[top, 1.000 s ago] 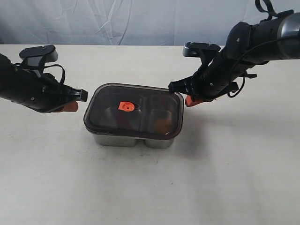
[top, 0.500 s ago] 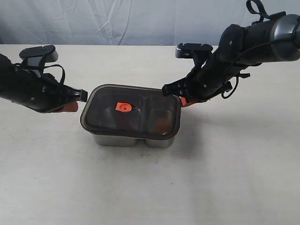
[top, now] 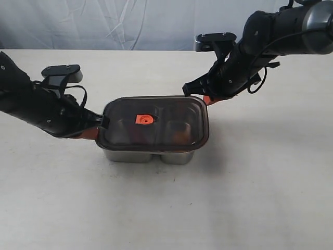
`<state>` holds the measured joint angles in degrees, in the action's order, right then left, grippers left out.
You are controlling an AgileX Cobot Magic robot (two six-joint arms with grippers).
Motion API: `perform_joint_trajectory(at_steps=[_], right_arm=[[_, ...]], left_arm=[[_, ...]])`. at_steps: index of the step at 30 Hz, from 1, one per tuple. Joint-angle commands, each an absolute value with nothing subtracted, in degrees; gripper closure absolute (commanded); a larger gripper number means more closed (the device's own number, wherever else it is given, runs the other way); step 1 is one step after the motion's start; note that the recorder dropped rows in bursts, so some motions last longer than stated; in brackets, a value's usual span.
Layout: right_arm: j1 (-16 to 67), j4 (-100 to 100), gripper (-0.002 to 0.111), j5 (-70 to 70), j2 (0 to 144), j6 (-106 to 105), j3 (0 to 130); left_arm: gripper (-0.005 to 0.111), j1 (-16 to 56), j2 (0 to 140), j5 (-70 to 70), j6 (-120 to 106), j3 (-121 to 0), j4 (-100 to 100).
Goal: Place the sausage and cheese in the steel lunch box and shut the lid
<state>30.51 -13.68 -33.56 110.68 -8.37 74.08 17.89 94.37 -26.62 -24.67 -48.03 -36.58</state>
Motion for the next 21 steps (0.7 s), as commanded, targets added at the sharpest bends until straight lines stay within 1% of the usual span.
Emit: perform_joint_trajectory(at_steps=[1,14,21], right_arm=[[30.7,-12.7,0.109,-35.6,110.5,-7.3,74.6],[30.8,-13.5,0.109,-34.3,110.5,-7.3,74.6],[30.8,-13.9,0.109,-33.6,110.9,-7.3,74.6]], left_arm=[[0.107,18.4,94.6,-26.2,-24.3,-48.1,-36.1],[0.107,18.4,94.5,-24.6,-24.3,-48.1,-34.8],[0.107,18.2,90.2,-24.4,-24.3,-48.1,-34.3]])
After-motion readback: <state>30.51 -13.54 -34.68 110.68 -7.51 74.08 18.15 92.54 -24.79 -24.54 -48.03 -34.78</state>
